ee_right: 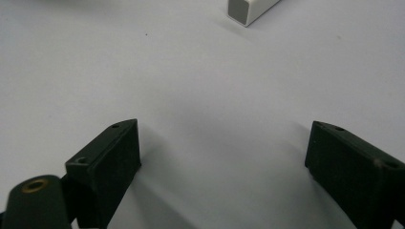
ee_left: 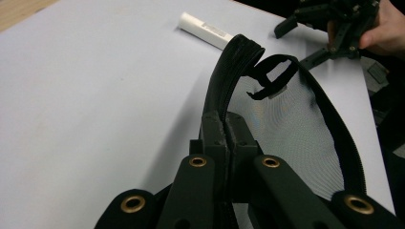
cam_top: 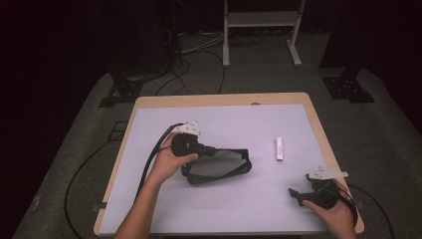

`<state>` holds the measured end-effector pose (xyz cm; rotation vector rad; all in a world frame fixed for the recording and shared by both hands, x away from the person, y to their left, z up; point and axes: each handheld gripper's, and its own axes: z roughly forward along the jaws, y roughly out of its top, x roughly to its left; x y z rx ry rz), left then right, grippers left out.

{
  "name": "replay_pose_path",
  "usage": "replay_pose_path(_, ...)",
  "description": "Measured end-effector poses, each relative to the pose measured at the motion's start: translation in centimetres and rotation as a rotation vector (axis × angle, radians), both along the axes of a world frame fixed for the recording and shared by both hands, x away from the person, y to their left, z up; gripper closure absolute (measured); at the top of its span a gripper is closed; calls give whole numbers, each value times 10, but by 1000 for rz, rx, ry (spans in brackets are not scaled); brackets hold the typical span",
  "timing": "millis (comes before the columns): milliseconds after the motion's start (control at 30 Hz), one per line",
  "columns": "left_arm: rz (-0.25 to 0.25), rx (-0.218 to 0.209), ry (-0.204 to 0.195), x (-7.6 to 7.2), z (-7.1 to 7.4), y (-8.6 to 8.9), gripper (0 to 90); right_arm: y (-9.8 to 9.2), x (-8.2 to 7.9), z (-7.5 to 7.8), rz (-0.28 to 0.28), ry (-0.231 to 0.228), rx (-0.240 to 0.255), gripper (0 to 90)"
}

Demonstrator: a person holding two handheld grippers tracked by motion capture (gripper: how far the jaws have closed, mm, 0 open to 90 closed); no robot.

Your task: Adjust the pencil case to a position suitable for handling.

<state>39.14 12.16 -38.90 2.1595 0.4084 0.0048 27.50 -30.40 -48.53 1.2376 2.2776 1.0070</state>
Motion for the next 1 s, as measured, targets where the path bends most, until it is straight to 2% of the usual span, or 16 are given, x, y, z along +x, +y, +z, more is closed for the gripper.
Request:
replay_pose_path(767,-162,38,55,-16,-12,-23,887,0,0,0,1,0,0,106)
replay_pose_path(1000,-180,40,67,-16,-16,-26,887,0,0,0,0,0,0,106)
